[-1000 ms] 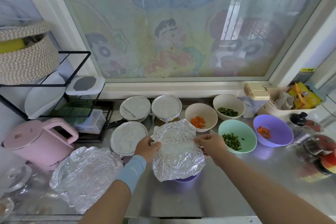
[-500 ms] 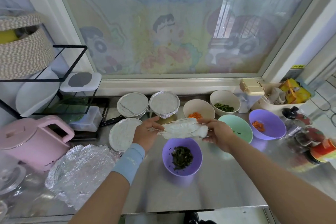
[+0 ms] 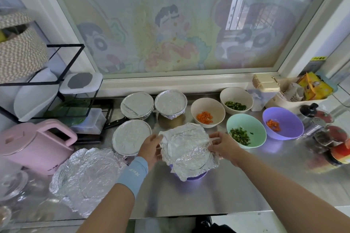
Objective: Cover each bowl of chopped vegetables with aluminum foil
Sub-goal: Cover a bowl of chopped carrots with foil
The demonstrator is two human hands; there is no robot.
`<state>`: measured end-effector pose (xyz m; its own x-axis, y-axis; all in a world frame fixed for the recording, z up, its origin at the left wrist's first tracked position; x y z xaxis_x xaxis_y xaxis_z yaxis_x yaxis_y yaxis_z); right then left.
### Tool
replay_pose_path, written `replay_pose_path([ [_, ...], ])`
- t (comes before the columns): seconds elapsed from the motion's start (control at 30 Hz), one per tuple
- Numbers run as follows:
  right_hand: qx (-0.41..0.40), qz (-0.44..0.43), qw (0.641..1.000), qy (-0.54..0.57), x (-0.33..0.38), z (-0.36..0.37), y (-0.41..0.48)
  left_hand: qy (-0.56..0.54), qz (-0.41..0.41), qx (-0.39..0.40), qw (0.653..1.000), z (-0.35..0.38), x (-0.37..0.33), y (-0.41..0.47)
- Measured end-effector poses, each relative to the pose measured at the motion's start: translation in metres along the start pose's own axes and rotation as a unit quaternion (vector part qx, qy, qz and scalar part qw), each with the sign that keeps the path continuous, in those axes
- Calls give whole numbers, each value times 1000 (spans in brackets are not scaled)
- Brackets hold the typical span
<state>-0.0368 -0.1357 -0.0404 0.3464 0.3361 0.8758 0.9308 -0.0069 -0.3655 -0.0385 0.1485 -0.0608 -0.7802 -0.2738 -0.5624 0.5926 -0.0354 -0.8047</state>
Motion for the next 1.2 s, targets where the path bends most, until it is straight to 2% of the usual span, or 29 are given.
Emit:
replay_pose_path([
  [0.1, -26, 5, 997, -77, -13, -1, 0, 202, -9, -53, 978, 1, 8, -6],
  [0.13, -25, 4, 994, -107, -20, 1, 0, 276, -21, -57, 959, 4, 12, -14],
  [0.2, -16, 3, 990, -143, -33, 9, 1, 433, -41, -66, 898, 8, 23, -17],
  [0.23, -18, 2, 988, -155, -38, 12, 1, 478, -49, -69, 874, 9, 27, -20],
  [0.3, -36, -6, 983, -180, -42, 14, 2, 487, -52, -84, 868, 9, 34, -18],
  [0.37, -49, -19, 978, -201, -40, 15, 4, 438, -52, -104, 891, 7, 35, -14],
  [0.43, -55, -33, 975, -215, -38, 16, 6, 460, 17, -133, 878, 8, 24, -9],
  [0.5, -57, -50, 971, -227, -37, 18, 10, 514, 166, -137, 831, 22, 10, -6],
  [0.57, -59, -69, 968, -236, -37, 20, 12, 588, 293, -126, 743, 47, 3, -8],
  [0.63, -65, -80, 965, -239, -37, 22, 13, 651, 331, -109, 675, 68, 10, -2],
  [0.67, -70, -85, 964, -241, -37, 23, 14, 672, 324, -108, 658, 74, 16, 4],
  [0.7, -78, -91, 963, -241, -35, 23, 14, 677, 321, -115, 653, 77, 19, 9],
  [0.83, -113, -98, 962, -230, -32, 21, 16, 587, 289, -146, 742, 60, 21, 22],
  [0.9, -117, -82, 962, -234, -34, 21, 17, 565, 282, -147, 762, 54, 24, 24],
  [1.13, -159, -78, 950, -257, -29, 19, 23, 538, 300, -169, 769, 47, 22, 29],
  [1.17, -165, -83, 948, -260, -27, 19, 25, 544, 305, -180, 761, 47, 20, 28],
  [1.2, -167, -88, 947, -262, -26, 19, 28, 565, 312, -196, 738, 49, 18, 28],
])
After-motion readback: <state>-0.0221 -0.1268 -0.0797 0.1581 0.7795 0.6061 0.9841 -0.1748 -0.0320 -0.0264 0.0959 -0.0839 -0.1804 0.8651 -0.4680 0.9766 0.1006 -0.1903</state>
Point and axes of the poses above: each hand's wrist, its own y-axis towards the middle knuckle, its own z-axis out of the palm, x = y × z, the point moved 8 cm from there along y, towards the middle knuckle, and after that the axes turned 12 degrees about -z, right-handed, at the moved point
